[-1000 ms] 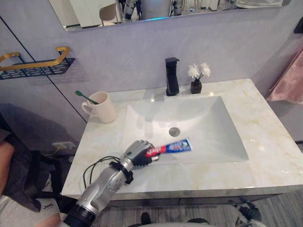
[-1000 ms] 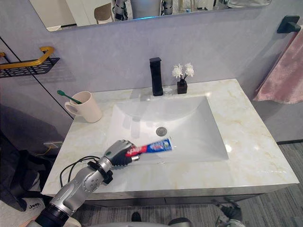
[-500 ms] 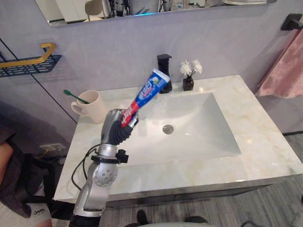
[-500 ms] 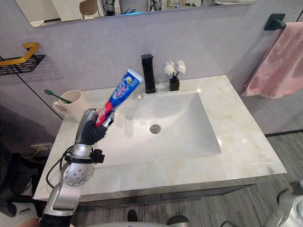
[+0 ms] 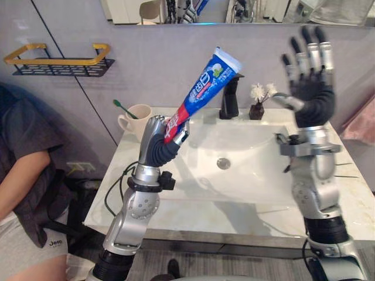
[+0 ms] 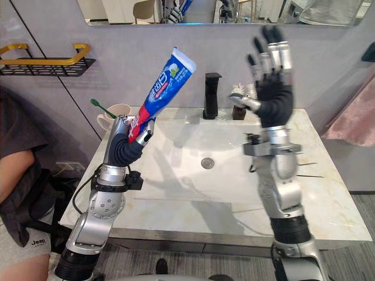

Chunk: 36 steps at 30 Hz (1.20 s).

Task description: Organize washtable

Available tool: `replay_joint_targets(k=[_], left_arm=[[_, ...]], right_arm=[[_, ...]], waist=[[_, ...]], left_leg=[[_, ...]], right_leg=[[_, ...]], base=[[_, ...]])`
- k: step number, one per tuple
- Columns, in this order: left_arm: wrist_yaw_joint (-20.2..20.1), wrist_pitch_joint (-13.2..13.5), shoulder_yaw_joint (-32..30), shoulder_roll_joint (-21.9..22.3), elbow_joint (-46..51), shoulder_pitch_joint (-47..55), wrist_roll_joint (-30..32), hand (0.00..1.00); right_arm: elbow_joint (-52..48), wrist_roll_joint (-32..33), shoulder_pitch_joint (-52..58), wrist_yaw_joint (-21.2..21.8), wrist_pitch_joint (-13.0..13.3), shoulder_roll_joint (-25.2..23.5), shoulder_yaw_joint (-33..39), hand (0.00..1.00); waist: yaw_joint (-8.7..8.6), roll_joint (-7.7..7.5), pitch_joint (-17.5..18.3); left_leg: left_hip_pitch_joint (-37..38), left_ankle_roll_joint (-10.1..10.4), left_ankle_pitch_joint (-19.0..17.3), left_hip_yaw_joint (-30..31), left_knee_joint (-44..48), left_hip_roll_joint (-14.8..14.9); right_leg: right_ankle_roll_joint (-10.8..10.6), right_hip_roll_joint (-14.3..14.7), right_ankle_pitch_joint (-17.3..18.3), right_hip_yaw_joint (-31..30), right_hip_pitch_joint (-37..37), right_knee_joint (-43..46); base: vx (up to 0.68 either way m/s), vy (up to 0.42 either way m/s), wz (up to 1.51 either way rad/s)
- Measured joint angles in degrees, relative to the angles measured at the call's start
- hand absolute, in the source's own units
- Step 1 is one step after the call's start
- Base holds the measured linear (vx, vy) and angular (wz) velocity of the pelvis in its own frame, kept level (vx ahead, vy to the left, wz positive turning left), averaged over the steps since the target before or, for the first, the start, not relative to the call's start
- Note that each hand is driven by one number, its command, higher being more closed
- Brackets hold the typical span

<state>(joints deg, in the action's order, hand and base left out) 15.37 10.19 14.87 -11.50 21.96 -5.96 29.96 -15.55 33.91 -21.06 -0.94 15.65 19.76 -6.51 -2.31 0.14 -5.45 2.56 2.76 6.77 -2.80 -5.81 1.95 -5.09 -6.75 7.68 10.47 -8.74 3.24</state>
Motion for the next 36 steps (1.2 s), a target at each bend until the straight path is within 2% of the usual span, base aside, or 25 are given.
replay_joint_targets(k=[5,7,21,22,28,36], left_arm=[[1.01,-0.95,4.81,0.72,-2.37,-0.64,0.18,1.00],[1.08,-1.09,5.11,1.04,-3.47,-0.76,0.23,1.00],[2.15,-2.36,7.78,1.34,-5.38,-2.42,0.63,1.00],[2.21,-2.45,7.86,1.40,-6.28,-2.42,0.65,1.00],[1.94,-3.47,8.65,1.27,-8.38,-2.42,1.06,1.00],[-0.63,-3.44,9.77,-0.21,-9.68,-2.41,1.06,1.00]], right_arm=[[2.25,2.17,-0.08,-0.07,-0.88,-7.33,-7.55,0.00],[3.52,2.63,-0.19,-0.13,-0.94,-8.57,-8.67,0.00],[8.23,11.98,-0.26,0.52,-2.20,-12.23,-14.77,0.00],[8.92,13.12,-0.26,0.90,-2.49,-12.55,-15.15,1.00],[12.01,19.66,-0.25,3.63,-3.54,-12.43,-16.62,1.00],[12.56,20.10,-0.25,6.22,-4.87,-9.59,-17.12,1.00]], waist=[[0.00,0.05,0.02],[0.02,0.05,0.02],[0.05,0.10,0.18],[0.05,0.10,0.23],[0.02,0.08,0.94],[0.03,0.10,1.52]], left_leg=[[-0.26,-0.01,0.87,1.12,-0.17,-0.13],[-0.37,0.01,1.04,1.20,-0.18,-0.04],[-2.19,-0.26,2.40,1.82,-0.19,0.08],[-2.23,-0.26,2.41,1.82,-0.18,0.09],[-2.39,-0.27,2.42,1.82,-0.18,0.08],[-2.46,-0.23,2.45,1.73,-0.18,0.11]], right_leg=[[0.00,0.02,0.01,0.55,0.17,0.71],[0.01,0.18,0.01,0.65,0.39,0.73],[0.16,0.55,-2.15,1.23,1.08,-1.27],[0.18,0.56,-2.23,1.23,1.08,-1.36],[0.20,0.57,-2.24,1.23,1.18,-1.42],[0.24,0.59,-2.27,1.11,1.31,-1.41]], base=[[-0.06,-0.006,0.09],[-0.09,-0.003,0.02],[-0.03,0.002,0.02],[0.00,0.000,0.00],[0.00,0.000,0.00],[0.00,0.000,0.00]])
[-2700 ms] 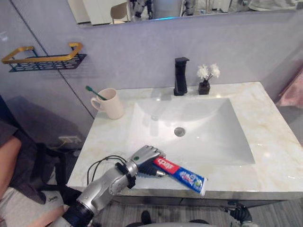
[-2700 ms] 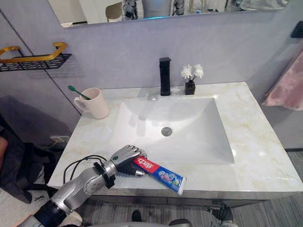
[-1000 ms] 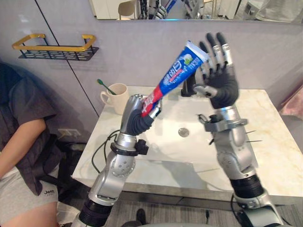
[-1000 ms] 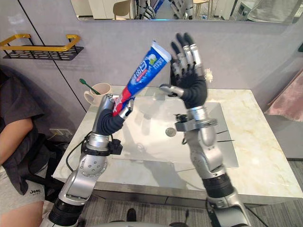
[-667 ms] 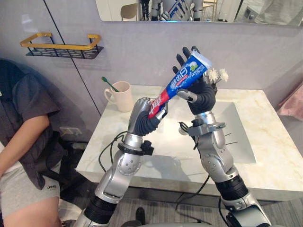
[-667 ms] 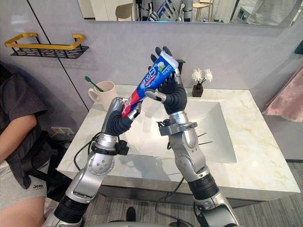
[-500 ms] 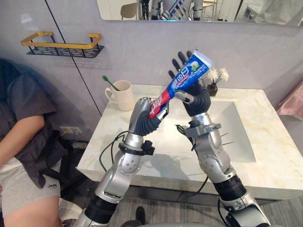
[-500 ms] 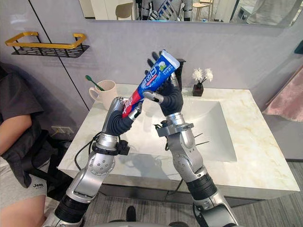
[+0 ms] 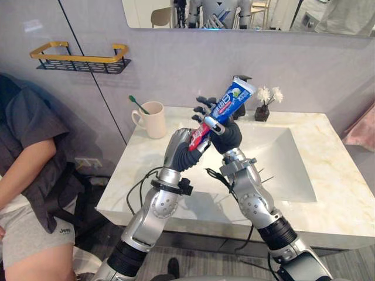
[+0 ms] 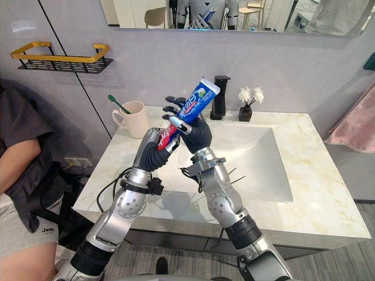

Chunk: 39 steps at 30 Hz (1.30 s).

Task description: Organize washtable

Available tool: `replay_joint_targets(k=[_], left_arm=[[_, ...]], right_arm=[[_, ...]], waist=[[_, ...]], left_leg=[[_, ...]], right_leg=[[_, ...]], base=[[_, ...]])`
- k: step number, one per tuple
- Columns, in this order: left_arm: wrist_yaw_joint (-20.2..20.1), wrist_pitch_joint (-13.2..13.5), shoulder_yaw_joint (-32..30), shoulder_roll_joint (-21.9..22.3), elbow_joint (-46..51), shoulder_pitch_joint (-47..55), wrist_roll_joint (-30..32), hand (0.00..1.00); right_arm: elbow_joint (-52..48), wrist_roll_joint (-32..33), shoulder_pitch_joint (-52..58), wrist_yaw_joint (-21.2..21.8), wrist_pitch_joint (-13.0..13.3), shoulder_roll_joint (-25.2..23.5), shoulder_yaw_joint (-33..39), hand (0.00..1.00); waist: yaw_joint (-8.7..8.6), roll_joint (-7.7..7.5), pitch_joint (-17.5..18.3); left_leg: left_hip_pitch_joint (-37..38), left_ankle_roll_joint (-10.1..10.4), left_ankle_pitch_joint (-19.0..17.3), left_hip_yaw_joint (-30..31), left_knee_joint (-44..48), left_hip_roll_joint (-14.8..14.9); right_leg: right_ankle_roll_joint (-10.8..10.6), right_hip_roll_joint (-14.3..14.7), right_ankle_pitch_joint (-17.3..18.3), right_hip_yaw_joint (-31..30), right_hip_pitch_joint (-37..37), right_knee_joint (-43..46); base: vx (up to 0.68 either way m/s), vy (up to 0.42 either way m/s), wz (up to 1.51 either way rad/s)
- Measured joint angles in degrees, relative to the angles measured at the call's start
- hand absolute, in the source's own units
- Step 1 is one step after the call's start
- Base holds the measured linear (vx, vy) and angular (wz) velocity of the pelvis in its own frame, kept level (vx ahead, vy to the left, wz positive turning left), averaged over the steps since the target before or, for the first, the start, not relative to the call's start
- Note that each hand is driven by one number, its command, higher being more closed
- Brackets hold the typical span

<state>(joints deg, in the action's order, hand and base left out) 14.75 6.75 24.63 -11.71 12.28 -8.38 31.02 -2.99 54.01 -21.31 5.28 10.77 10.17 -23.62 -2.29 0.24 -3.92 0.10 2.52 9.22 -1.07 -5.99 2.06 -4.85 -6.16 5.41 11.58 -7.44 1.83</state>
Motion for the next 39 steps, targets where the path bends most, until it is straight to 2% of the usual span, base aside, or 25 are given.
replay_joint_targets(k=[4,5,11,15,16,17,19,22,26,29,31,35,39], left_arm=[[-1.20,0.67,0.23,-0.24,-0.91,0.45,-0.01,1.00],[-1.23,1.03,0.19,0.00,-0.91,0.81,0.00,0.00],[-2.03,2.85,-1.99,0.88,-0.24,4.33,1.24,0.00],[-1.64,4.59,-5.74,2.37,4.18,7.85,1.72,0.00],[-0.49,5.12,-7.95,3.06,5.49,8.95,1.93,0.00],[2.41,4.89,-14.18,4.69,7.87,11.05,1.51,0.00],[4.60,4.70,-19.43,5.08,9.18,12.39,0.96,0.00],[9.59,4.64,-31.03,5.33,12.55,17.93,-1.89,0.00],[11.50,4.68,-37.51,8.58,11.97,21.86,-5.88,0.00],[11.80,4.78,-42.18,11.36,6.29,24.39,-10.88,0.00],[11.32,4.23,-44.92,12.73,-2.08,26.26,-15.95,0.00],[8.89,2.22,-46.35,13.28,-17.43,27.80,-21.85,0.00],[6.19,1.27,-45.51,13.56,-26.85,29.01,-23.95,0.00]], right_arm=[[0.00,-0.08,0.01,0.49,-0.02,-0.04,0.05,1.00],[-0.08,-0.10,0.21,1.04,-0.02,-0.06,0.19,1.00],[-2.22,-1.90,3.82,2.01,-0.04,-1.32,2.05,1.00],[-5.58,-4.75,5.57,2.26,-0.03,-3.34,5.39,1.00],[-6.78,-5.41,5.65,2.13,0.07,-3.81,7.39,1.00],[-8.24,-6.16,6.21,1.61,1.24,-4.18,11.80,1.00],[-9.16,-6.90,6.80,0.74,2.56,-4.00,15.69,1.00],[-10.68,-7.66,8.41,-0.89,5.76,-3.94,23.83,1.00],[-12.91,-9.41,10.88,-1.67,6.65,-4.09,26.10,1.00],[-13.90,-12.00,12.28,-1.80,6.64,-4.17,27.28,1.00],[-13.90,-13.40,12.28,-2.87,6.64,-4.25,29.59,1.00],[-13.72,-16.49,12.26,-5.57,6.75,-4.27,31.82,1.00],[-11.44,-21.54,11.40,-8.85,6.81,-4.12,32.06,1.00]], waist=[[-0.03,0.00,0.00],[-0.03,0.00,0.00],[-0.01,0.00,0.08],[0.00,0.01,0.07],[0.00,0.01,0.07],[0.02,0.01,0.07],[0.05,0.01,0.07],[0.18,0.01,0.07],[0.24,0.01,0.08],[0.80,0.14,0.16],[1.57,0.17,0.21],[1.94,0.06,0.22],[3.22,-0.62,0.59]], left_leg=[[0.09,-0.01,0.01,-0.36,0.00,0.06],[0.10,-0.01,0.01,-0.45,0.00,0.08],[0.14,-0.01,0.01,-0.37,0.00,0.07],[0.24,0.02,-0.02,-0.03,0.00,0.03],[0.21,0.03,-0.03,0.12,0.00,0.03],[0.05,0.05,-0.05,0.13,0.00,0.01],[-0.10,0.21,-0.16,0.14,0.00,0.02],[-0.25,0.37,-0.29,0.16,-0.01,0.01],[-0.26,0.37,-0.31,0.43,-0.01,0.00],[-0.41,0.38,-0.30,0.91,-0.01,0.03],[-0.59,0.38,-0.30,1.08,-0.01,0.03],[-1.50,0.39,-0.27,2.22,-0.02,-0.17],[-2.82,0.54,-0.18,3.08,-0.02,-0.02]], right_leg=[[0.02,0.01,-0.10,-0.44,0.14,0.03],[0.02,0.00,-0.12,-0.53,0.19,0.04],[0.01,0.01,-0.13,-0.42,0.08,0.03],[-0.02,-0.01,-0.11,0.11,-0.33,-0.06],[-0.03,0.00,-0.10,0.39,-0.43,-0.06],[-0.04,-0.01,-0.09,0.82,-0.47,-0.08],[-0.03,0.01,-0.08,1.03,-0.46,-0.09],[0.13,-0.06,-0.06,1.16,-0.68,-0.68],[0.20,-0.10,-0.14,1.64,-1.16,-1.33],[0.19,-0.04,-0.11,2.24,-1.35,-1.53],[0.17,-0.02,-0.11,2.42,-1.35,-1.71],[0.06,-0.05,-0.13,3.48,-1.17,-1.86],[0.04,-0.02,-0.05,4.42,-0.27,-1.93]], base=[[-0.01,-0.009,-0.04],[-0.01,-0.011,-0.06],[0.00,0.000,0.01],[0.00,0.000,0.06],[0.00,-0.002,0.11],[-0.01,-0.004,0.13],[-0.01,-0.005,0.09],[0.00,-0.003,0.01],[0.01,-0.013,0.05],[0.01,-0.024,0.08],[0.00,-0.009,0.02],[0.01,-0.016,0.13],[0.01,-0.019,0.12]])
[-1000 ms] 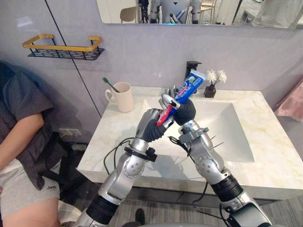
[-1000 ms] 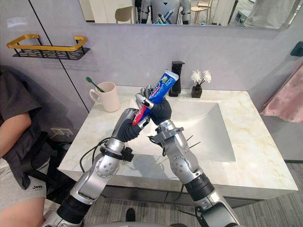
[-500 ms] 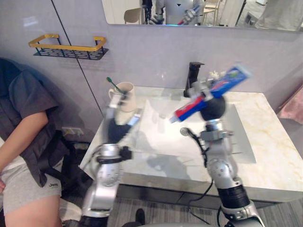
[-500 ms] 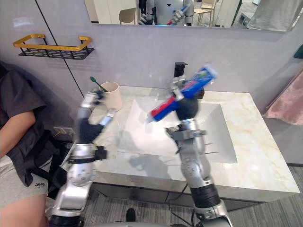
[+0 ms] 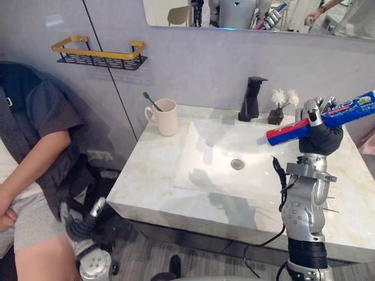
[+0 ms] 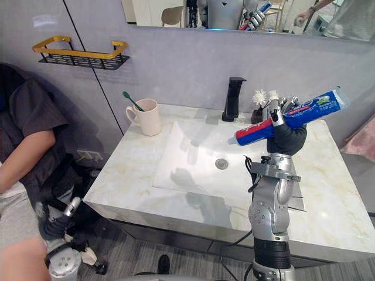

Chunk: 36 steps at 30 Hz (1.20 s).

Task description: Organize washtable

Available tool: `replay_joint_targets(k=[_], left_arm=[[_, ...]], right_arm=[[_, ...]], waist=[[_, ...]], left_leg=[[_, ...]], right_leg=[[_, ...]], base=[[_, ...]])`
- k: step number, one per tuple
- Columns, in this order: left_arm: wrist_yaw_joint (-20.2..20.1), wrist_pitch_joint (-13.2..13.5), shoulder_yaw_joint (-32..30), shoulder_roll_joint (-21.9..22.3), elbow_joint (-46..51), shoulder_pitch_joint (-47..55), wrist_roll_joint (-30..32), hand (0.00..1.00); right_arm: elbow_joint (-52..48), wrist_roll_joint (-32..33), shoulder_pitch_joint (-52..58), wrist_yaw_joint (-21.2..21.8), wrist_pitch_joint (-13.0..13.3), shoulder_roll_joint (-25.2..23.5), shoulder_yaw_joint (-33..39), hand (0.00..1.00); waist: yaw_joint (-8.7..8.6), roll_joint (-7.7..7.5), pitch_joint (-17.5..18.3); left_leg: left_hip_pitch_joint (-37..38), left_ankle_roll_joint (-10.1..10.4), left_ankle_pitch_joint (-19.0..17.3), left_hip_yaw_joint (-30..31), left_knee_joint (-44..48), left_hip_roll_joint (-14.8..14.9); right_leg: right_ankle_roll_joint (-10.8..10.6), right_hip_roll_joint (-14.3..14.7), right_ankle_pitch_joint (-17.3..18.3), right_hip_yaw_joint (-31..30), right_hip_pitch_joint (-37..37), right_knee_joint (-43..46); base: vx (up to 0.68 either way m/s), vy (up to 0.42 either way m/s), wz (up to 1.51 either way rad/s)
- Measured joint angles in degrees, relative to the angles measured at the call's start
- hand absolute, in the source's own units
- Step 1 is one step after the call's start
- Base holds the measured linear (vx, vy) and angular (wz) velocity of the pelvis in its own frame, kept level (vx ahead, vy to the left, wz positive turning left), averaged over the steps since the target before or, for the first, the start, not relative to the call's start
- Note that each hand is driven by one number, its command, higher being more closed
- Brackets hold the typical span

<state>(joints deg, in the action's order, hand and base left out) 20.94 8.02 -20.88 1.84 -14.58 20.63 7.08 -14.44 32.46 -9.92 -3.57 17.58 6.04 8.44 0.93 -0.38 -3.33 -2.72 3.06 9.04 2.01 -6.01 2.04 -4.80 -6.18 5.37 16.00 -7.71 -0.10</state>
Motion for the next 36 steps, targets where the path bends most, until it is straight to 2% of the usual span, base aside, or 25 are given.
replay_joint_targets(k=[4,6,8,10,11,13,16,20,24,26,31,34,36], left_arm=[[-3.66,-0.30,1.28,0.14,-6.93,0.91,-0.29,0.00],[-4.77,-0.30,2.00,0.09,-9.26,0.85,-0.32,0.00],[-5.75,-0.22,6.13,-1.62,-12.59,0.61,-0.01,0.00],[-6.23,-0.22,8.32,-2.61,-14.82,0.49,0.31,0.00],[-6.51,-0.22,8.66,-2.78,-15.32,0.39,0.40,0.00],[-7.30,-0.21,9.84,-3.66,-17.25,0.14,1.59,0.00],[-7.67,-0.20,10.21,-4.68,-19.61,-0.74,2.60,0.00],[-8.31,-0.10,11.27,-5.89,-20.22,-1.66,2.65,0.00],[-8.40,0.08,12.48,-6.79,-22.26,-2.93,2.66,0.00],[-8.39,0.14,13.09,-6.84,-22.26,-3.99,2.66,0.00],[-8.33,0.89,14.98,-7.31,-22.13,-4.64,2.66,0.00],[-8.25,1.33,16.68,-8.09,-21.98,-5.98,2.68,0.00],[-8.23,1.48,17.14,-8.13,-21.68,-6.49,2.68,0.00]], right_arm=[[5.12,-6.39,-4.71,-3.66,-0.14,0.25,0.21,1.00],[6.98,-8.83,-7.59,-5.00,-0.18,1.88,0.55,1.00],[11.65,-12.43,-13.85,-6.86,-0.23,5.80,0.79,1.00],[16.35,-14.07,-20.28,-8.39,-0.31,8.56,0.77,1.00],[17.75,-14.75,-22.54,-9.09,-0.30,9.43,0.81,1.00],[22.50,-17.26,-29.62,-11.64,-0.57,12.55,0.94,1.00],[25.70,-19.47,-35.32,-13.83,-0.62,14.70,0.50,1.00],[30.66,-19.85,-42.83,-15.15,-0.70,15.01,-0.67,1.00],[34.20,-19.84,-47.91,-16.22,-1.44,15.07,-2.70,1.00],[36.39,-19.83,-50.23,-16.48,-1.91,15.08,-3.09,1.00],[40.08,-20.24,-54.27,-16.47,-2.73,15.15,-7.15,1.00],[41.64,-20.77,-55.40,-16.79,-3.03,15.49,-7.31,1.00],[42.76,-21.35,-56.07,-17.45,-3.27,15.67,-7.93,1.00]], waist=[[0.34,-0.34,-0.15],[0.77,-0.47,-0.23],[2.89,-0.77,-0.43],[3.62,-1.10,-0.72],[3.88,-1.21,-1.16],[5.78,-1.74,-2.19],[7.81,-1.76,-2.88],[9.62,-1.67,-5.43],[9.72,-1.69,-7.39],[11.03,-1.61,-7.85],[11.27,-1.53,-9.76],[12.44,-1.44,-10.68],[12.49,-1.31,-10.92]], left_leg=[[-1.34,0.22,0.18,2.07,0.00,-0.36],[-2.26,0.50,0.41,3.56,0.01,-0.78],[-3.45,0.51,0.60,5.10,0.03,-0.97],[-4.76,0.34,1.15,6.20,0.04,-1.12],[-5.02,0.11,1.48,6.67,0.05,-1.19],[-5.82,0.17,1.91,8.34,0.06,-1.52],[-6.56,0.18,1.91,10.17,0.06,-2.08],[-7.05,0.23,1.94,11.26,0.05,-2.17],[-8.05,0.52,2.16,12.24,0.06,-2.17],[-8.98,0.61,2.24,12.41,0.08,-2.15],[-9.80,0.87,2.65,13.49,0.39,-2.33],[-10.18,1.04,2.76,14.16,0.40,-2.25],[-10.90,1.26,2.91,15.05,0.41,-2.21]], right_leg=[[-0.67,0.04,0.46,2.16,0.16,-0.06],[-0.58,0.00,0.53,3.91,0.19,-0.05],[-0.52,0.10,0.55,4.73,0.42,-0.07],[-0.45,0.27,0.62,6.05,1.05,-0.06],[-0.38,0.34,0.67,6.51,1.06,-0.05],[-0.19,0.48,1.08,8.18,1.04,0.03],[-0.27,0.42,2.09,10.19,1.01,0.59],[-0.06,0.34,3.16,11.20,1.55,2.07],[0.00,0.58,3.22,12.13,2.14,2.10],[-0.01,0.66,3.26,12.24,3.03,2.10],[-0.05,0.82,3.70,13.20,3.36,2.17],[0.24,0.88,4.66,13.95,3.86,3.28],[0.36,1.14,4.86,14.76,4.18,3.34]], base=[[0.02,-0.030,0.26],[0.03,-0.032,0.40],[0.05,-0.032,0.28],[0.05,-0.038,0.28],[0.03,-0.041,0.41],[0.03,-0.037,0.37],[0.03,-0.030,0.37],[0.00,-0.015,0.15],[-0.01,-0.009,0.13],[0.00,0.000,0.00],[0.01,-0.007,0.11],[0.01,-0.019,0.13],[0.00,-0.030,0.18]])
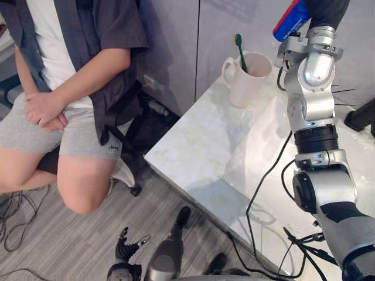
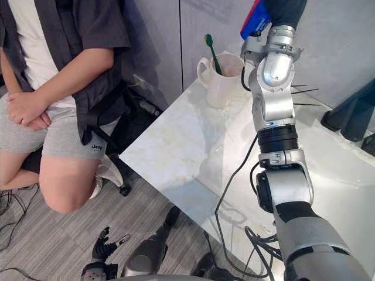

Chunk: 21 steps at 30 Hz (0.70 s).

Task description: Organize washtable

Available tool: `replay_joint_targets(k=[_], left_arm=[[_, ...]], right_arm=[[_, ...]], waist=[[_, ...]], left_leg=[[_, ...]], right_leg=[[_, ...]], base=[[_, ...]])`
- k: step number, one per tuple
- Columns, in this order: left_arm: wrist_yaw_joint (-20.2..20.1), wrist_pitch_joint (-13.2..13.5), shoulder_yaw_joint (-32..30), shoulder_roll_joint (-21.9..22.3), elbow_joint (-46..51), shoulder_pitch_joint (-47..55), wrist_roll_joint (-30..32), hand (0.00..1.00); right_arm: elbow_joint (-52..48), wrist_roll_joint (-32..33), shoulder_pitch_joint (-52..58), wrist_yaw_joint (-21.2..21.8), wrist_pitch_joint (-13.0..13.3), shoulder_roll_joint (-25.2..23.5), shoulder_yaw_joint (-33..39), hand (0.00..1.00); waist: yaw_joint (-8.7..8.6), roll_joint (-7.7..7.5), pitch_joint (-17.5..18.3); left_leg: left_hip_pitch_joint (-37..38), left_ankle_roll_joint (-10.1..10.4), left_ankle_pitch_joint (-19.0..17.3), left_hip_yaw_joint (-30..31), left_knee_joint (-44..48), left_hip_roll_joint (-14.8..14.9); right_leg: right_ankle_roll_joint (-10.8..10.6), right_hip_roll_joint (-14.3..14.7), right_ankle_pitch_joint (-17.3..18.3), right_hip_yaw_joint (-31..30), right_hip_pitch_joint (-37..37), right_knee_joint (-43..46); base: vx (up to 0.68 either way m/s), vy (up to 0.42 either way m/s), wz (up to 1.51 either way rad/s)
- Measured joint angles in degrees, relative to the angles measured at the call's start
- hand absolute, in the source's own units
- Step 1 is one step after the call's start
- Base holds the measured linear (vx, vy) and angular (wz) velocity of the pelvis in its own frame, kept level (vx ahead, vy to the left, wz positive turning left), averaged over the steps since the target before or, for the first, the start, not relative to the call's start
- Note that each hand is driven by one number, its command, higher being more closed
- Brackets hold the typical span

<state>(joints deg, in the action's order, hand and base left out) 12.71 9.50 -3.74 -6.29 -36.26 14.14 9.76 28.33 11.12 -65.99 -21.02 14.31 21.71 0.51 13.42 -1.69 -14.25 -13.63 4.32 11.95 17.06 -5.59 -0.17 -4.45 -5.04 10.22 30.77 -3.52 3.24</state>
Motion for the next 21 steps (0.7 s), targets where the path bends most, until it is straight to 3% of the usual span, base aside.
replay_joint_targets(k=[5,6,13,21], left_arm=[[0.19,0.00,1.75,-0.38,0.20,-0.07,0.00,0.00],[0.23,0.00,1.91,-0.43,0.26,-0.08,0.00,0.00],[1.42,0.09,3.45,-0.63,2.26,-0.26,-0.03,0.00],[1.87,0.39,3.67,-0.64,2.63,-0.78,-0.01,0.00]], right_arm=[[0.72,-0.16,-0.05,-0.10,-1.16,-0.04,-1.15,1.00],[1.17,-0.42,-0.05,-0.07,-1.22,-0.04,-1.26,0.00],[2.49,-0.53,-0.04,-0.06,-2.23,0.03,-3.56,0.00],[2.12,-1.05,1.62,-0.05,-2.43,-0.05,-3.57,0.00]], waist=[[0.17,0.22,-0.74],[0.16,0.29,-1.09],[0.03,1.44,-2.29],[-0.09,1.45,-2.30]], left_leg=[[-0.66,0.14,0.09,0.35,0.03,0.05],[-0.57,0.15,0.10,0.35,0.04,0.09],[-0.62,0.27,0.18,-0.05,0.03,0.42],[0.27,0.27,0.18,-0.43,0.04,0.44]], right_leg=[[0.06,-0.11,1.03,0.44,0.92,1.33],[0.18,-0.15,1.18,0.45,0.96,1.65],[0.28,-0.19,1.40,-0.15,1.63,2.55],[0.26,-0.45,1.69,-0.71,1.21,3.21]], base=[[0.00,-0.008,0.05],[0.00,0.000,0.00],[-0.03,0.007,-0.04],[-0.01,0.004,-0.02]])
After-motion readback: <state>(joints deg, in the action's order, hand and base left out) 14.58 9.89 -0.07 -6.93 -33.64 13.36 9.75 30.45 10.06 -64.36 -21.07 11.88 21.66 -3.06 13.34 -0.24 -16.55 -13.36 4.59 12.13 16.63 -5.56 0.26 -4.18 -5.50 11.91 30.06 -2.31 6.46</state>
